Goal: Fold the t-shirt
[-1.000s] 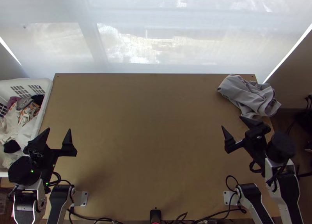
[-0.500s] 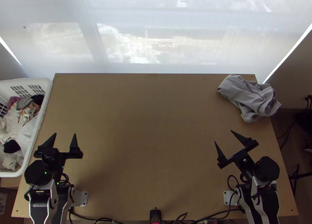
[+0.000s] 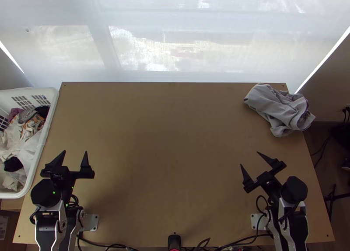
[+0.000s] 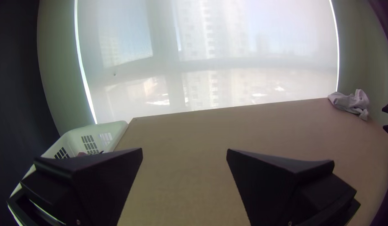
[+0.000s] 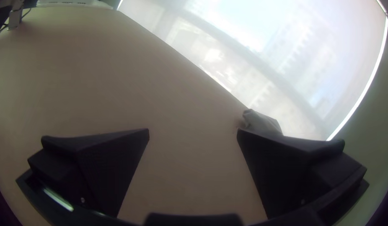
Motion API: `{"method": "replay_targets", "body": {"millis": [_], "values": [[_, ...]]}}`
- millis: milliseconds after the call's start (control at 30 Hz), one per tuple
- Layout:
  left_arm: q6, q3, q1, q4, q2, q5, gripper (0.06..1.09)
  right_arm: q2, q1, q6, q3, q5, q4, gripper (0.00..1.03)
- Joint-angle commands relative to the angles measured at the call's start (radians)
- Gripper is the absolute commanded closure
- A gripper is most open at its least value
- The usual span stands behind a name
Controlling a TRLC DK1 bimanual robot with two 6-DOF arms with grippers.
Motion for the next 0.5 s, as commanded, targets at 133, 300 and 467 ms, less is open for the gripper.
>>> {"method": "replay_targets", "body": {"millis": [133,300,467], "values": [[-0.001,-0.002,-0.001,0.0,-0.001,-0.001,0.11,-0.006,-0.14,-0.019,-0.008,0.001,-0.037,0.05],[-0.001,-0.002,-0.004,0.0,-0.003,-0.001,0.11,-0.006,-0.14,-0.019,-0.008,0.001,-0.037,0.05],[-0.001,-0.002,-0.031,0.0,-0.004,-0.001,0.11,-0.006,-0.14,-0.019,-0.008,0.001,-0.037,0.05]]}}
